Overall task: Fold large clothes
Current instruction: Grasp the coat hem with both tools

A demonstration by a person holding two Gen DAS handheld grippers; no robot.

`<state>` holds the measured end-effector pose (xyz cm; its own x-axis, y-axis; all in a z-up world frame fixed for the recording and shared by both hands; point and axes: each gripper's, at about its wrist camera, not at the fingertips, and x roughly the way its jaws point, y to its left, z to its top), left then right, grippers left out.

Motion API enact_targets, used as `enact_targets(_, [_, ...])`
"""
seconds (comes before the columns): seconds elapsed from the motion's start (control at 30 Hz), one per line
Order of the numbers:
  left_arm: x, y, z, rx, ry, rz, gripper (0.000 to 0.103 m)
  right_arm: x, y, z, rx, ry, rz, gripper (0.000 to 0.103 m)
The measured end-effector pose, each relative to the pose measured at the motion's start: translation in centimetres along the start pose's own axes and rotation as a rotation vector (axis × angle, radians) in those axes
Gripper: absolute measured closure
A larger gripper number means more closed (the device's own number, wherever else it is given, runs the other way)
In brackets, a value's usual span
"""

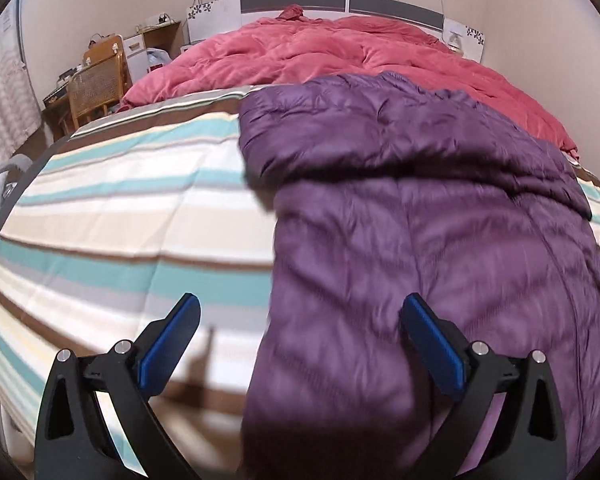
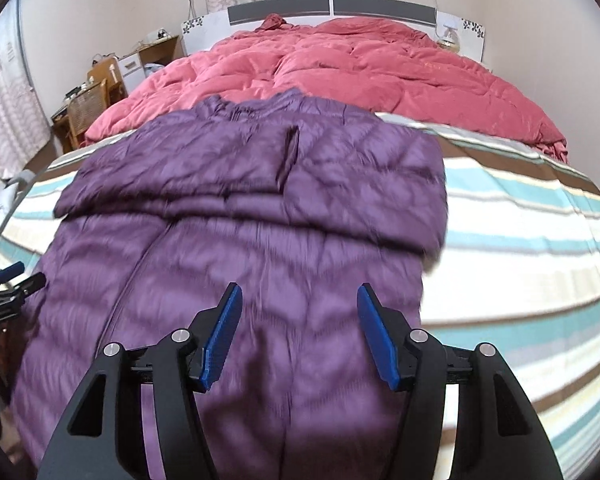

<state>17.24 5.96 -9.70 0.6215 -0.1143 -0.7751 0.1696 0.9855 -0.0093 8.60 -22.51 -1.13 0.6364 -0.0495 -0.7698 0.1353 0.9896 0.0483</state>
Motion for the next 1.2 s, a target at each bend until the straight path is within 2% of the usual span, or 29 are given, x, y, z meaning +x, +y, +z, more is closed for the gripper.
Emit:
enact_targets(0.27, [-2.2, 2.5, -3.5, -0.040, 0.017, -0.049, 0.004, -3.4, -1.8, -4.1, -0.003, 0.022, -0.012, 0.044])
enact_targets(0.37, [-2.8, 3.3, -4.8, -0.065, 0.038, -0.106, 0.005, -4.4, -3.1, -5.4, 0.040, 0.036, 0.008, 0.044])
enact_targets(0.5, [-3.5, 3.8, -6.5, -0.072, 0.058, -0.148, 0.016, -5.7, -4.9, -7.6, 0.088, 0.064, 0.029, 0.044])
enact_targets(0.7, [-4.9, 3.7, -8.1, -0.024, 0.060, -0.200, 0.029, -7.7, -7.5, -11.7, 0.163, 0.114, 0.066, 0.044])
enact_targets(0.8, [-5.4, 3.5, -8.6, -0.011, 0.063, -0.227, 0.037, -8.0, -7.9, -13.2, 0.197, 0.138, 0.106, 0.053])
enact_targets(0.9, [-6.0, 3.3, -9.3, 0.016, 0.064, -0.232, 0.038, -8.0, -8.0, -14.6, 0.219, 0.162, 0.154, 0.058])
enact_targets(1.2, [-7.2, 2.9, -11.0, 0.072, 0.078, -0.239, 0.037, -8.2, -5.5, -15.9, 0.163, 0.200, 0.217, 0.058])
